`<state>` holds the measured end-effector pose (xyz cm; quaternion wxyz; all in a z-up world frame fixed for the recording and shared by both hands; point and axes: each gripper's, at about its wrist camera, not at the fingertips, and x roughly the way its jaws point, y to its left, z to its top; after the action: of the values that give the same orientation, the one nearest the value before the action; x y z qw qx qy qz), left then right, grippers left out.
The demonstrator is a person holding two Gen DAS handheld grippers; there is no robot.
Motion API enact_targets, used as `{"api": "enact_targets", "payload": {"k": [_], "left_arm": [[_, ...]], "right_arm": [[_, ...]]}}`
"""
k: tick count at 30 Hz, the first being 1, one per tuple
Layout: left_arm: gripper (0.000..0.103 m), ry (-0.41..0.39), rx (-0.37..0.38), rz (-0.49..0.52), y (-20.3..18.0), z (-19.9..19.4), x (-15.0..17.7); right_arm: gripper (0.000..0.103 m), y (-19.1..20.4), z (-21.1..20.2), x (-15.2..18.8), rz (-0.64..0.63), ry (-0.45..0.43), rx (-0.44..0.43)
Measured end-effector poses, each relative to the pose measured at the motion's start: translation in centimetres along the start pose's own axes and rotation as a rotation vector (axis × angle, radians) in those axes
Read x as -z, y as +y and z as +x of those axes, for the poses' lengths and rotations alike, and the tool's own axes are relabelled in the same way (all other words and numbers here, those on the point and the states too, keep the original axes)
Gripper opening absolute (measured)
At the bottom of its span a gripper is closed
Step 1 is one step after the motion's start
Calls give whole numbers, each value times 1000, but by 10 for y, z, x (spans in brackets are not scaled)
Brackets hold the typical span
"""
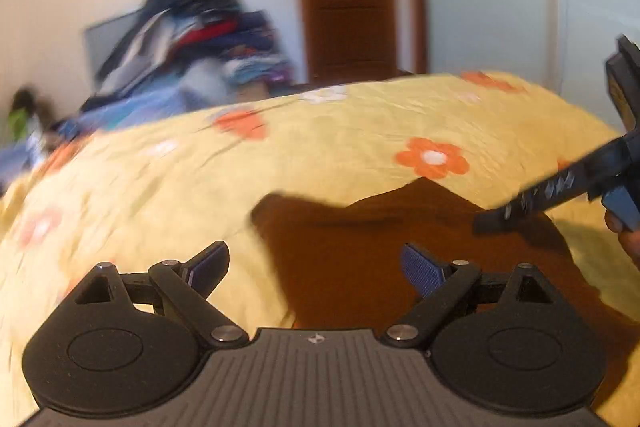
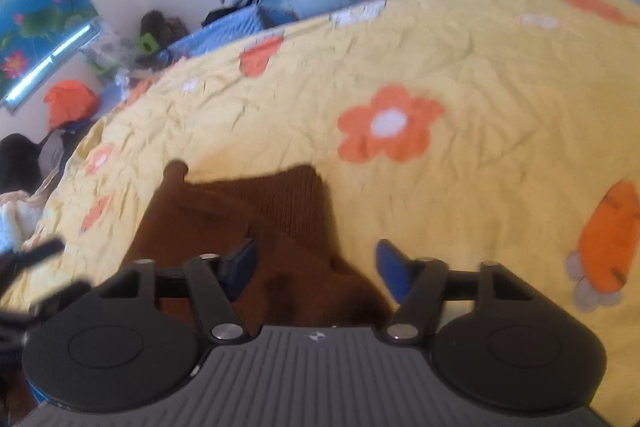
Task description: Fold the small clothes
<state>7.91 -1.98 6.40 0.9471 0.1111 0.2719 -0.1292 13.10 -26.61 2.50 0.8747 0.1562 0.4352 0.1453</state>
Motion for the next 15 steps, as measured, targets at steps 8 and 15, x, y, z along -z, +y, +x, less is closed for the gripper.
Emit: {"api": "enact_targets", "payload": {"k": [8, 15], "left_arm": [[103, 238, 77, -95, 5, 107, -11], [103, 214, -14, -82, -1, 89, -11]], "right_arm": [[22, -14, -1, 9, -18, -32, -39], [32, -7, 0, 6, -33, -84, -10]]}}
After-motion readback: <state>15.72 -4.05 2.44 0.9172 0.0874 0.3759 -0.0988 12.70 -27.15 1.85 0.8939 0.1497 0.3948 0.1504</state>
